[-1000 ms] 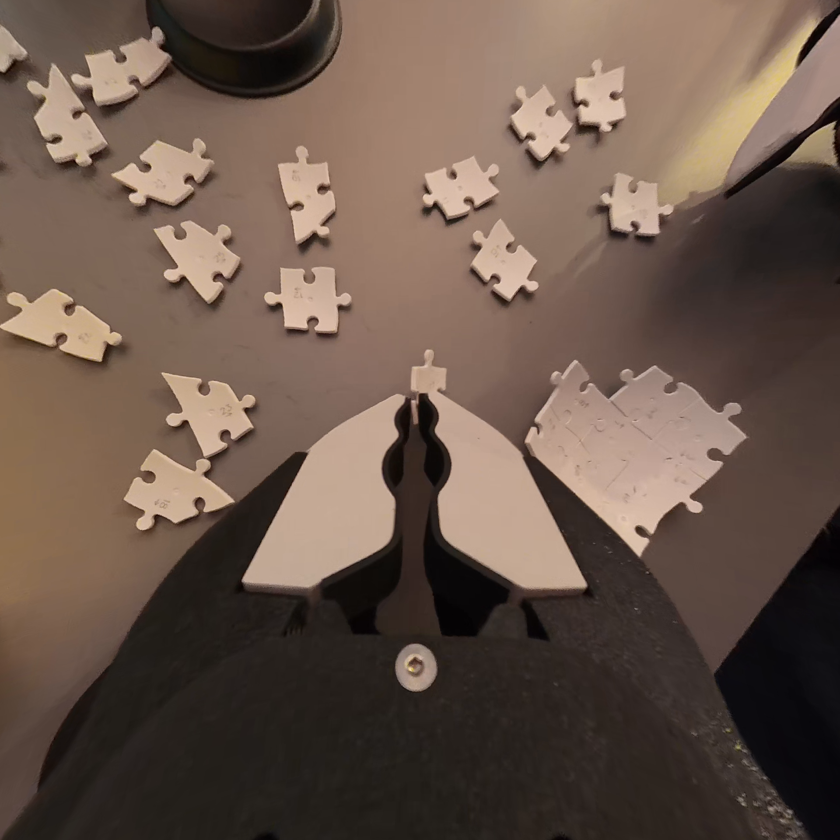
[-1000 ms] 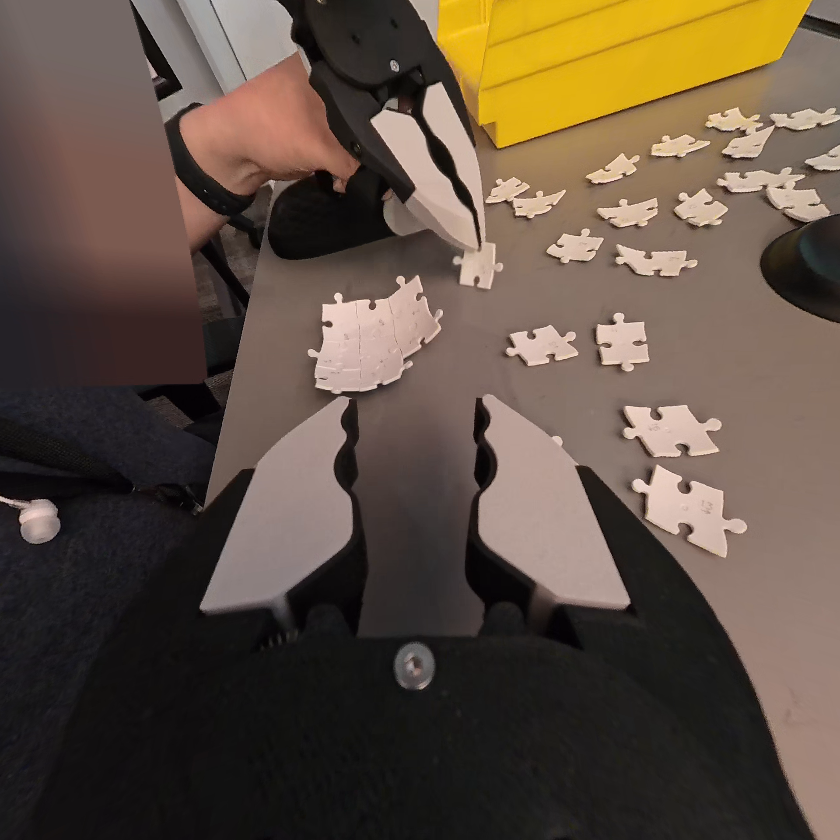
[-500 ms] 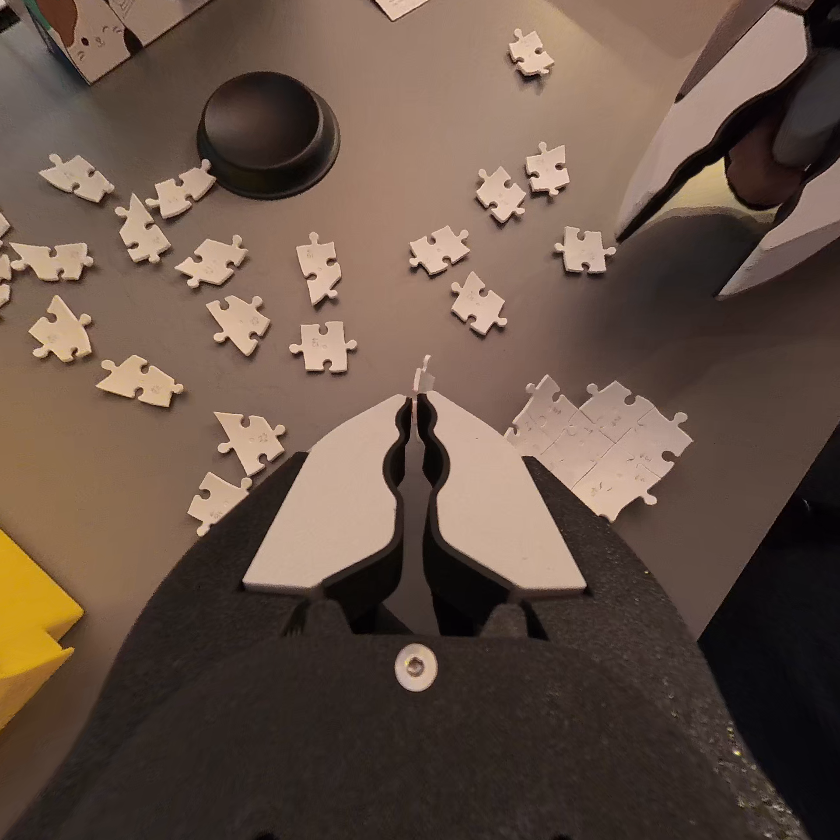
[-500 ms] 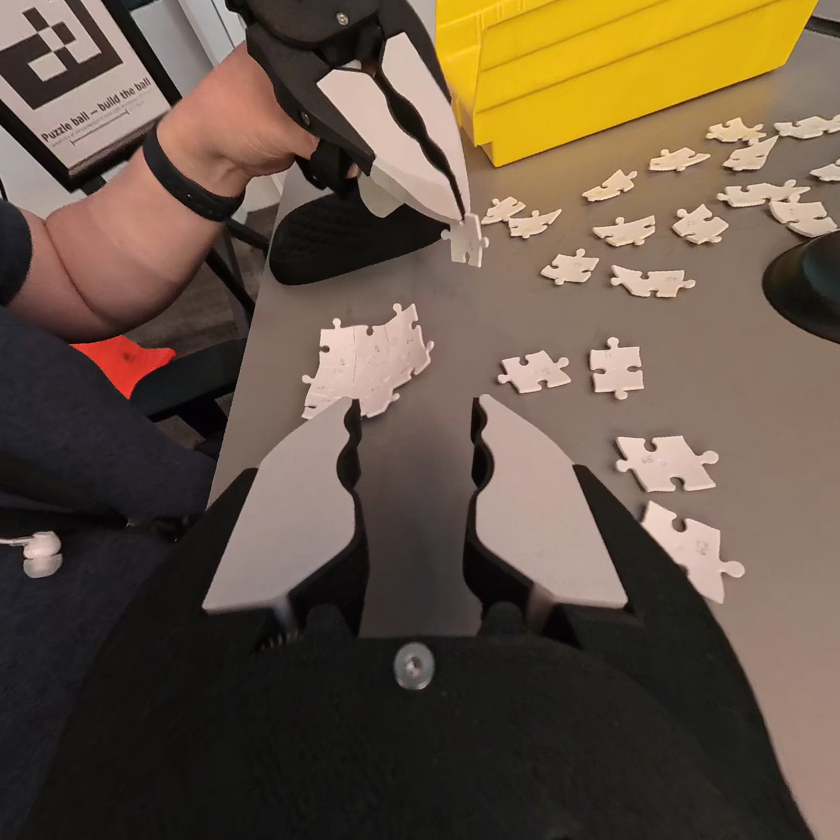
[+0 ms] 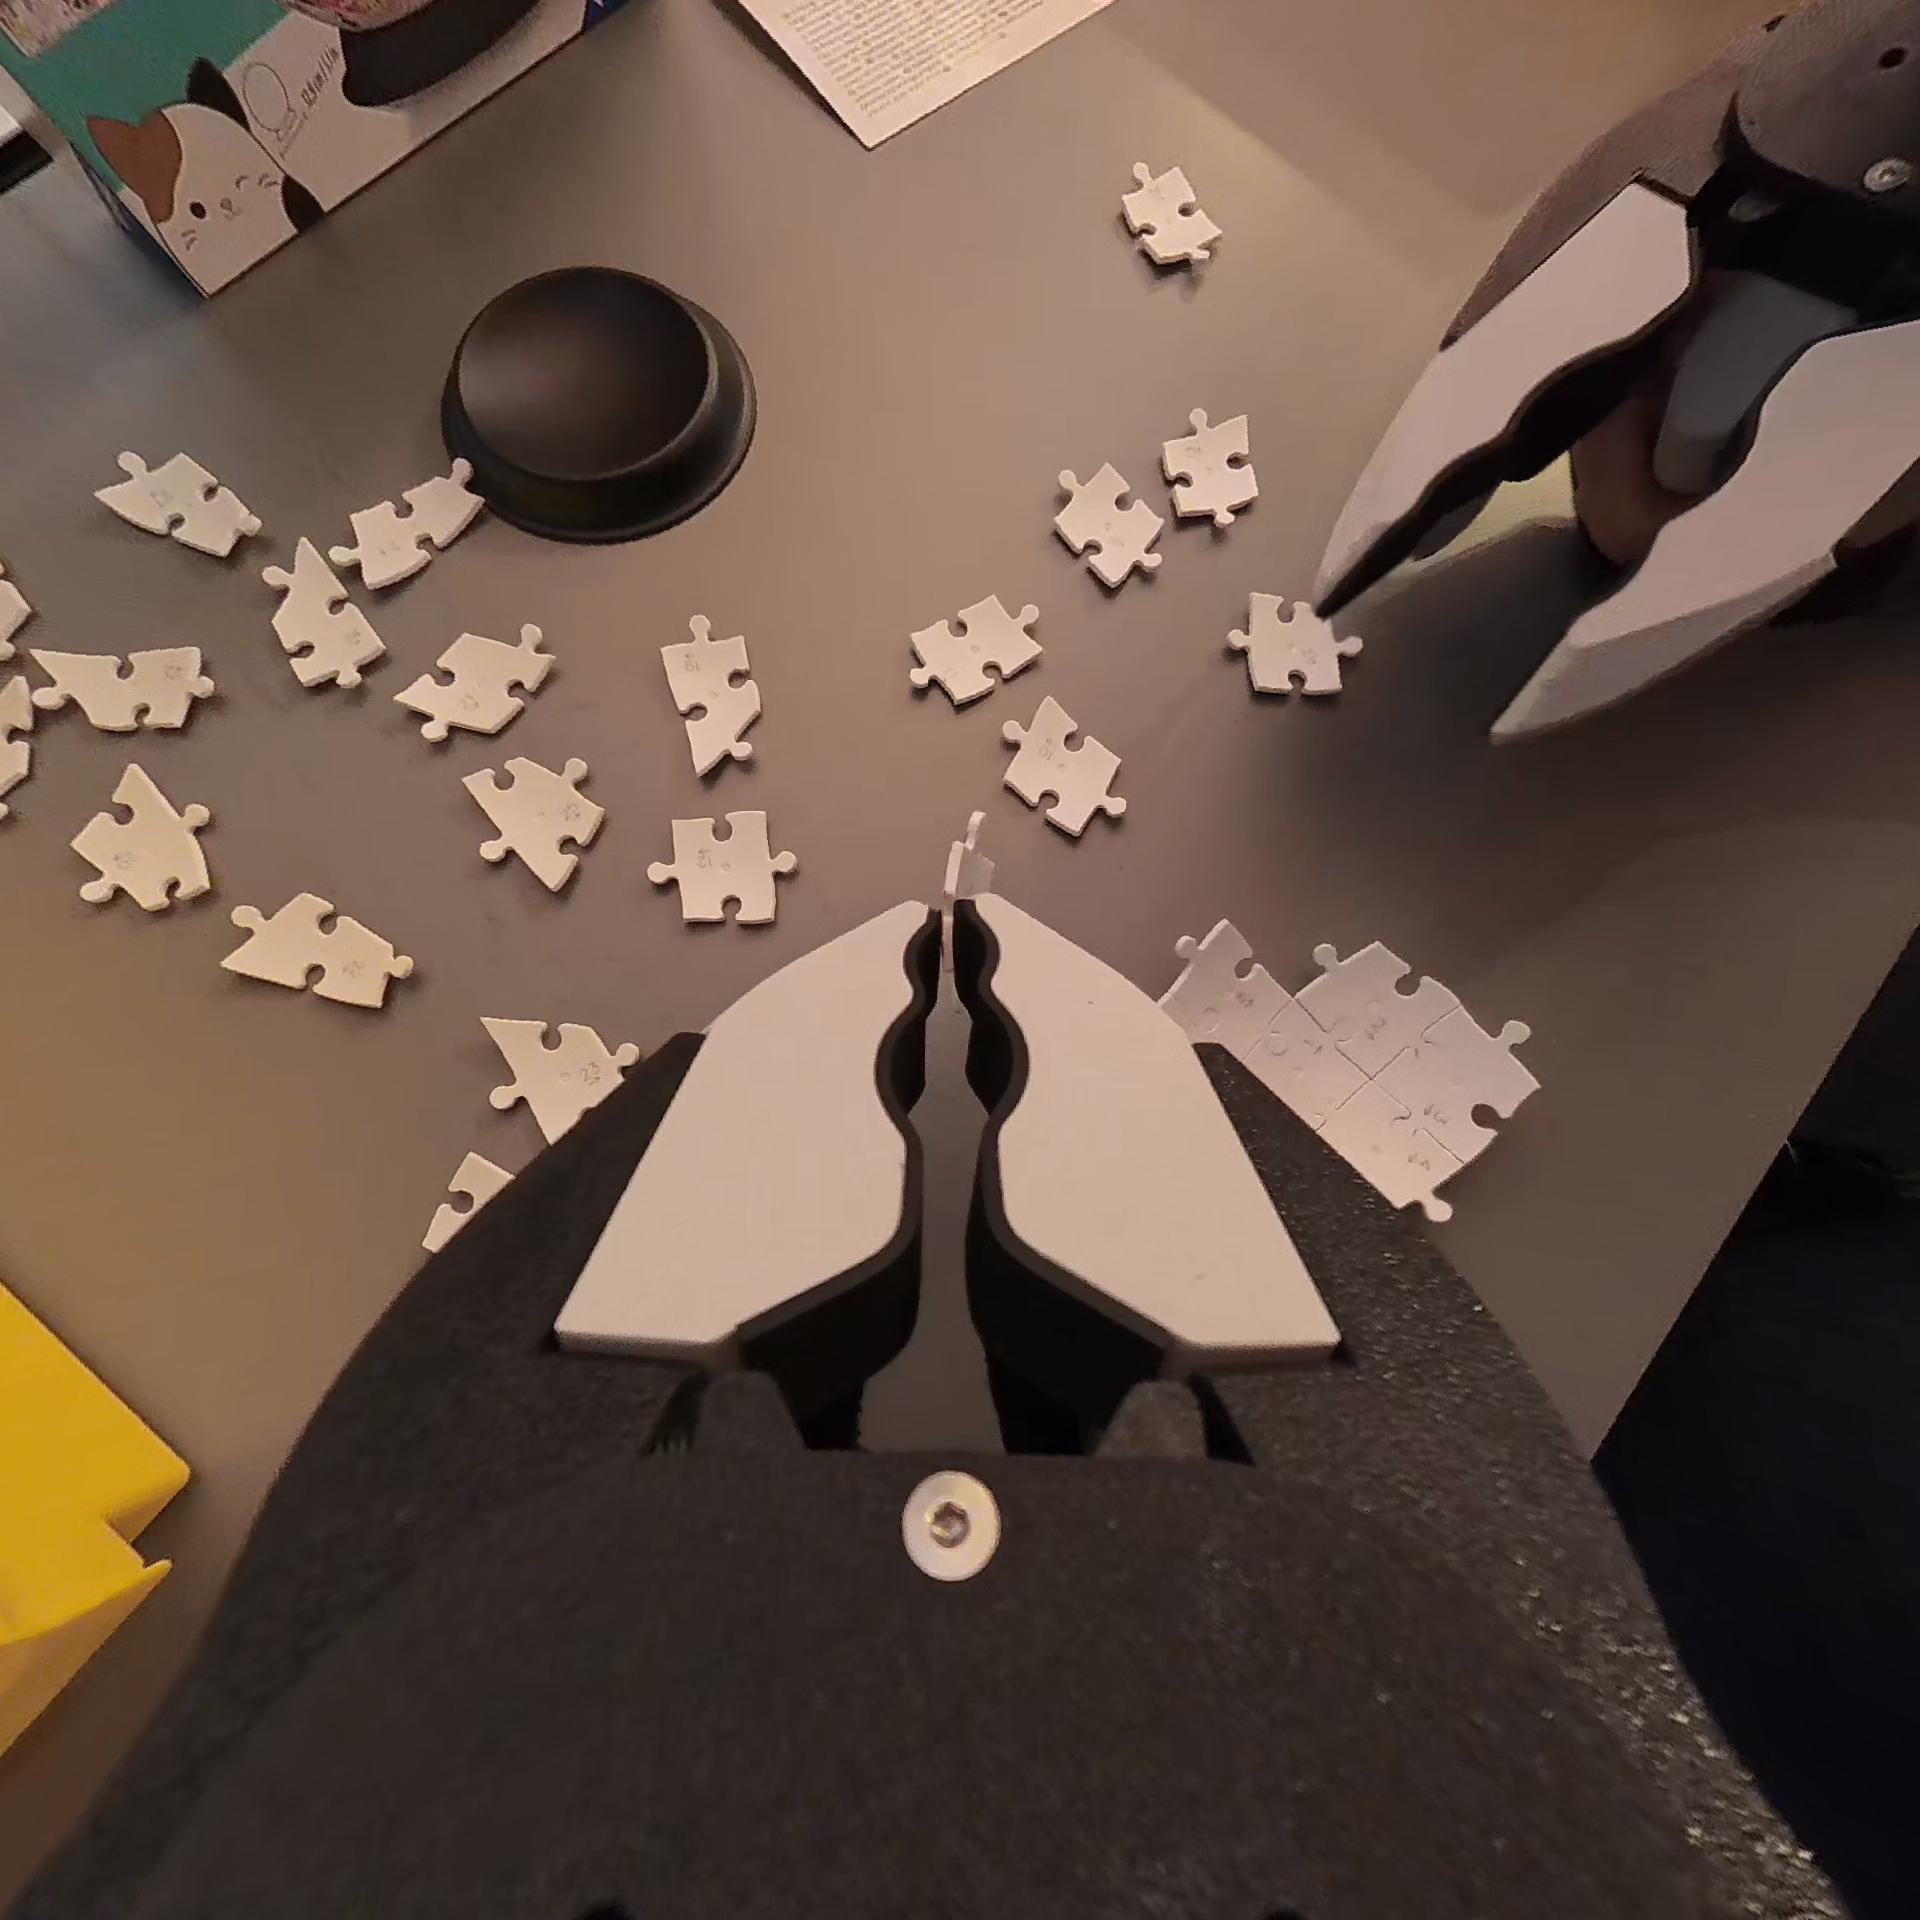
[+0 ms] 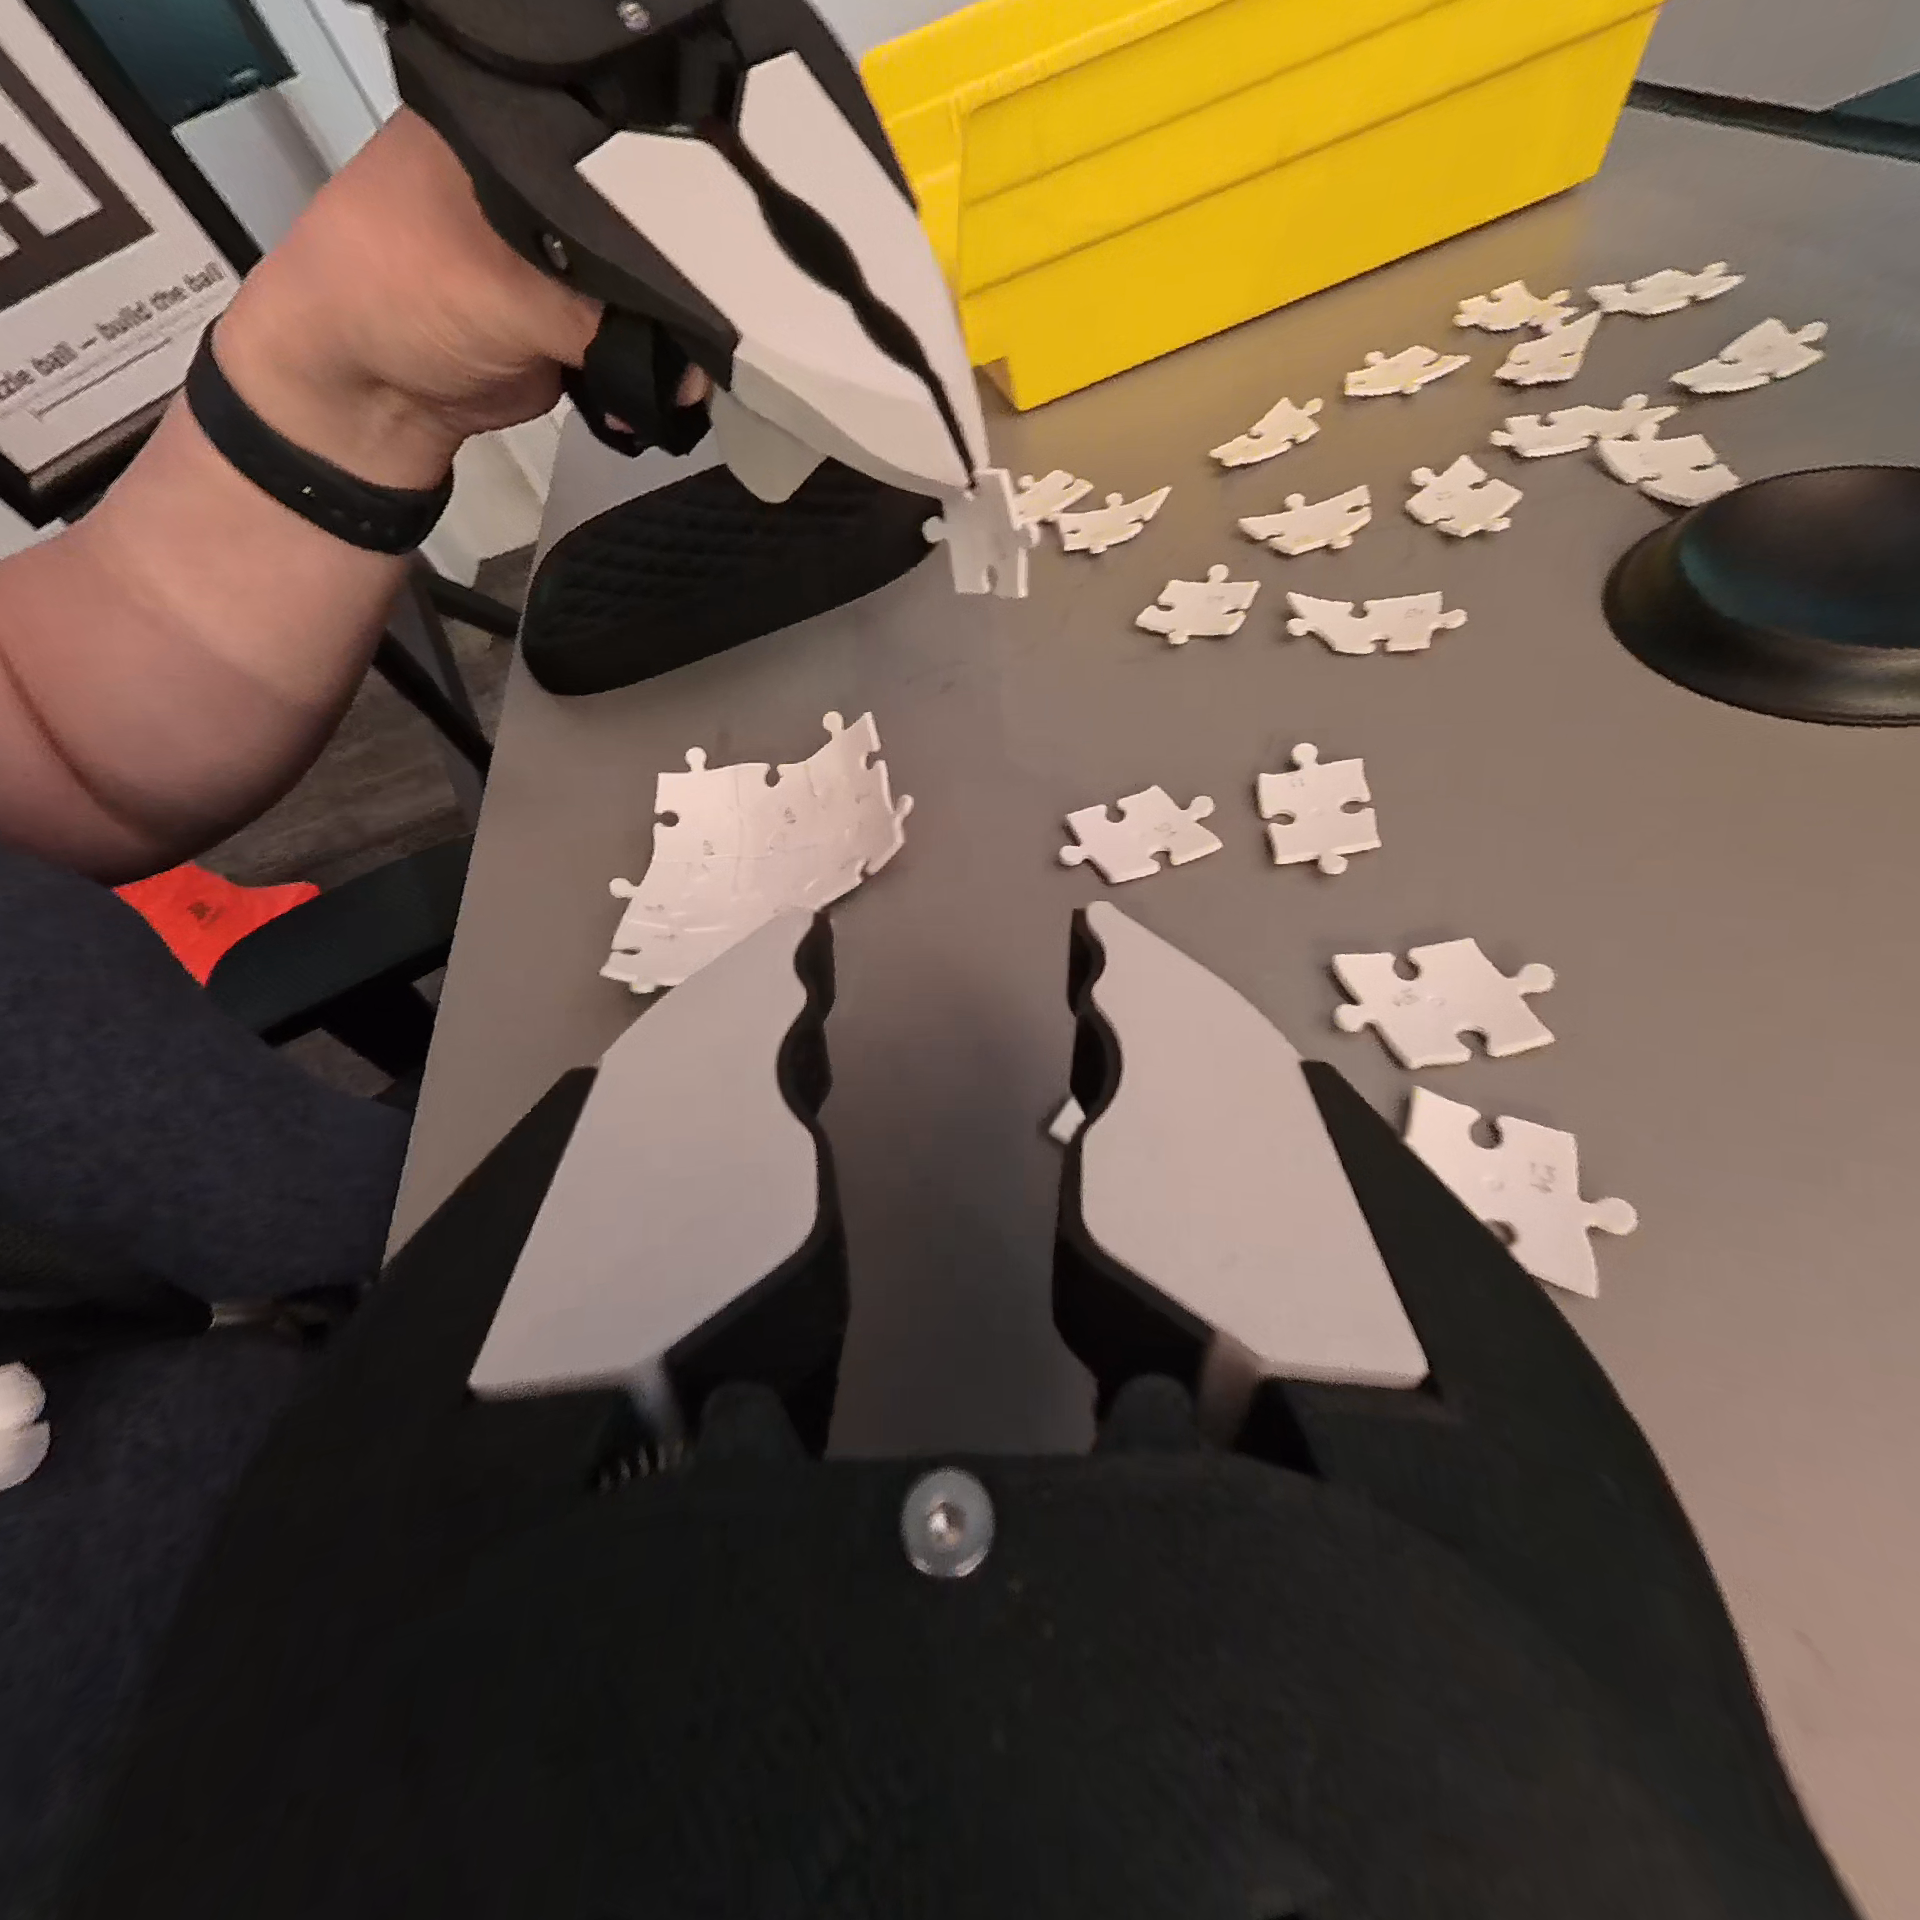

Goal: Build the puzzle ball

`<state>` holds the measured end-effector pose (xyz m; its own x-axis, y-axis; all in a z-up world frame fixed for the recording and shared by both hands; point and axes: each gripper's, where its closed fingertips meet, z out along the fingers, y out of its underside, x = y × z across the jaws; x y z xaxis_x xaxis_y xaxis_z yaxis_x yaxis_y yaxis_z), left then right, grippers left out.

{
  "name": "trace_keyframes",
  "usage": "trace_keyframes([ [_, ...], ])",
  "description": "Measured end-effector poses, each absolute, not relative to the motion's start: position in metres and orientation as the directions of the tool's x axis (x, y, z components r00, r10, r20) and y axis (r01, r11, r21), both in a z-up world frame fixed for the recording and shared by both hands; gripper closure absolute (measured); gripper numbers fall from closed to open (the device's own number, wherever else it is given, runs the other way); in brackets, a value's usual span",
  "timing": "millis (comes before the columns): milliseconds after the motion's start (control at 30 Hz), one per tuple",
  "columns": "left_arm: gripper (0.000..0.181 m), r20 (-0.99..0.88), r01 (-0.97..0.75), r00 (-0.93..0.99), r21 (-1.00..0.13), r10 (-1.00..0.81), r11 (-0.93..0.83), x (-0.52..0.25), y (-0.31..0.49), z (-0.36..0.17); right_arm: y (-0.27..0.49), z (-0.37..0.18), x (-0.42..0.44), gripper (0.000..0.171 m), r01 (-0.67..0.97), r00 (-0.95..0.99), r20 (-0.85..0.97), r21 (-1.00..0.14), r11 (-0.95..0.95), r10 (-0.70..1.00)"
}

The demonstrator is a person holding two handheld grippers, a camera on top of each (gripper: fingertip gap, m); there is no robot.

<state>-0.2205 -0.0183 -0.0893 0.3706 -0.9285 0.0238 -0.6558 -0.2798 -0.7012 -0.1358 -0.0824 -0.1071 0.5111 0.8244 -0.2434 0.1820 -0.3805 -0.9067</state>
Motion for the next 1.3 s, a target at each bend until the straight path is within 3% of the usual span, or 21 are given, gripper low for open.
trace_keyframes([
  [933, 0.179, 0.069, -0.656, 0.259, -0.720, -0.963, -0.228, -0.202, -0.042, -0.076, -0.076, -0.103, -0.123, 0.132, 0.172, 0.568, -0.209, -0.916, -0.363, 0.796],
  [1100, 0.179, 0.096, -0.680, 0.196, -0.704, -0.976, -0.206, -0.194, -0.049, -0.079, -0.075, -0.086, -0.118, 0.135, 0.117, 0.530, -0.269, -0.916, -0.384, 0.804],
  [1300, 0.179, 0.128, -0.696, 0.109, -0.698, -0.986, -0.168, -0.180, -0.057, -0.076, -0.078, -0.058, -0.127, 0.137, 0.177, 0.434, -0.279, -0.906, -0.384, 0.857],
])
